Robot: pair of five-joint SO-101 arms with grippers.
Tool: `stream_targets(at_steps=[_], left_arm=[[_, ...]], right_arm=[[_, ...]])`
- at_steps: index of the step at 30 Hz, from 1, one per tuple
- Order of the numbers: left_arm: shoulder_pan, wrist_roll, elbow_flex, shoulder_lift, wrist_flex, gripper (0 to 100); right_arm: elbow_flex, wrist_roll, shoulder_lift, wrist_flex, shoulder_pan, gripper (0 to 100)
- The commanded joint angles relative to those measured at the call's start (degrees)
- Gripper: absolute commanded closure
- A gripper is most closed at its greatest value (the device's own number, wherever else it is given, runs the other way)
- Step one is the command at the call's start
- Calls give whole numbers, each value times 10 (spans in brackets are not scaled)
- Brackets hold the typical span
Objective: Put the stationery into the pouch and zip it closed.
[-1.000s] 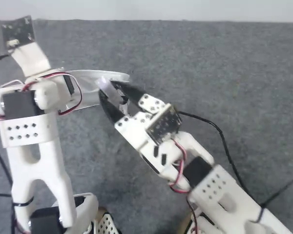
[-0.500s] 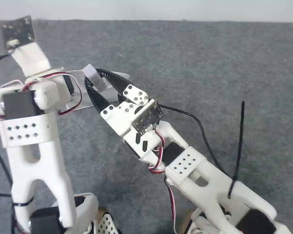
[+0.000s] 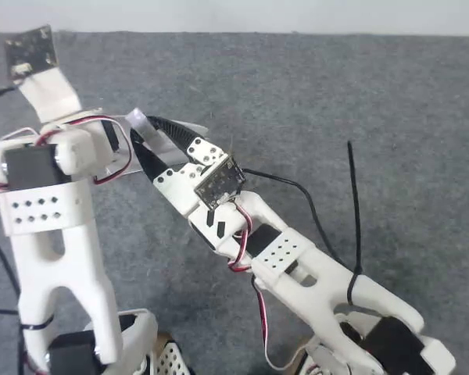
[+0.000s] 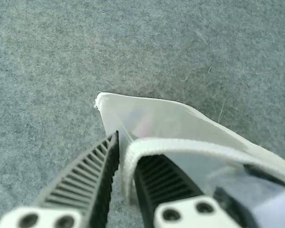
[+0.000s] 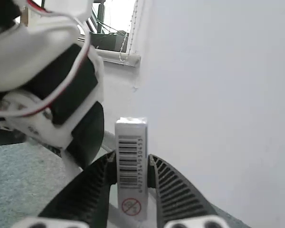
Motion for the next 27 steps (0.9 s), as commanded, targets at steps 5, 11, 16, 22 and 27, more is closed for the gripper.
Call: stream_targets(at_steps=[5, 11, 16, 22, 27], left_arm=[[7, 5, 7, -7, 0, 990], [7, 4, 7, -7, -1, 990], [7, 4, 7, -7, -1, 990], [7, 4, 7, -7, -1, 990], [7, 4, 7, -7, -1, 990]], right_arm=[[-18, -3, 17, 36, 22, 991], [-18, 0, -13, 119, 25, 991], [-18, -3, -60, 208, 25, 838], [-18, -4, -93, 284, 25, 746], [-18, -4, -104, 289, 24, 750]])
